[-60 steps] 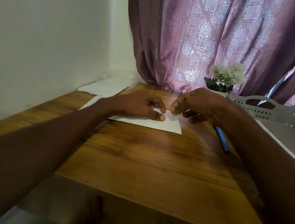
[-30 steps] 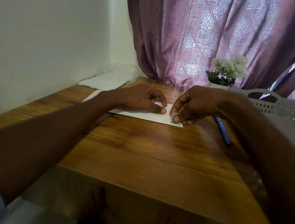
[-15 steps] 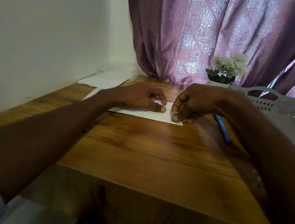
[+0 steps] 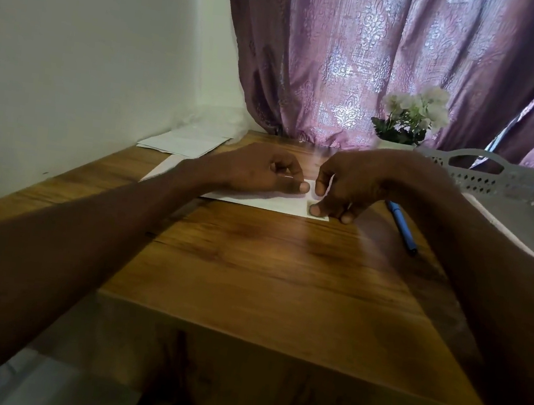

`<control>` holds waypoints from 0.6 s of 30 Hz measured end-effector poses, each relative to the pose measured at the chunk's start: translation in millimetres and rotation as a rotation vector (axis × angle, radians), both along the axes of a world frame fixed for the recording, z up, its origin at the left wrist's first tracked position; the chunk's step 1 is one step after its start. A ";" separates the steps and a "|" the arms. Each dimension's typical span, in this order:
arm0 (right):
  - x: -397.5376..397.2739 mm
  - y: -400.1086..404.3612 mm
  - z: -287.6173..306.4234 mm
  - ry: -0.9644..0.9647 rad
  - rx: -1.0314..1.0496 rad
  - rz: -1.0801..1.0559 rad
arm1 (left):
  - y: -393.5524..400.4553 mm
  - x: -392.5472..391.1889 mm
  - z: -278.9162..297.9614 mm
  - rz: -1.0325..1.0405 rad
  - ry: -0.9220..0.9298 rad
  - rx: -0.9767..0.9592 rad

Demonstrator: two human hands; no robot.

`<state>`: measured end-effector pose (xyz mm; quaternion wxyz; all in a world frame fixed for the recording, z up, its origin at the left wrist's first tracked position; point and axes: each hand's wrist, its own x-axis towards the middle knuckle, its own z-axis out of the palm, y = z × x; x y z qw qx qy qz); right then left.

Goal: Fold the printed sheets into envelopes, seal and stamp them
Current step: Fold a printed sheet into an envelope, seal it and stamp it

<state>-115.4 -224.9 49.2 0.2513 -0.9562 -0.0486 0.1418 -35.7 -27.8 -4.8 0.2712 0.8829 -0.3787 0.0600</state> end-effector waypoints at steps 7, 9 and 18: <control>1.6 -1.7 -1.8 -0.015 -0.006 0.005 | -13.6 -8.5 -2.5 0.065 0.025 0.029; 2.3 -1.9 -1.8 0.000 0.011 0.012 | -14.1 -8.5 -2.8 0.072 0.028 0.071; 2.7 -3.8 -5.7 -0.011 -0.020 0.071 | -16.6 -3.2 -3.5 0.100 0.115 0.096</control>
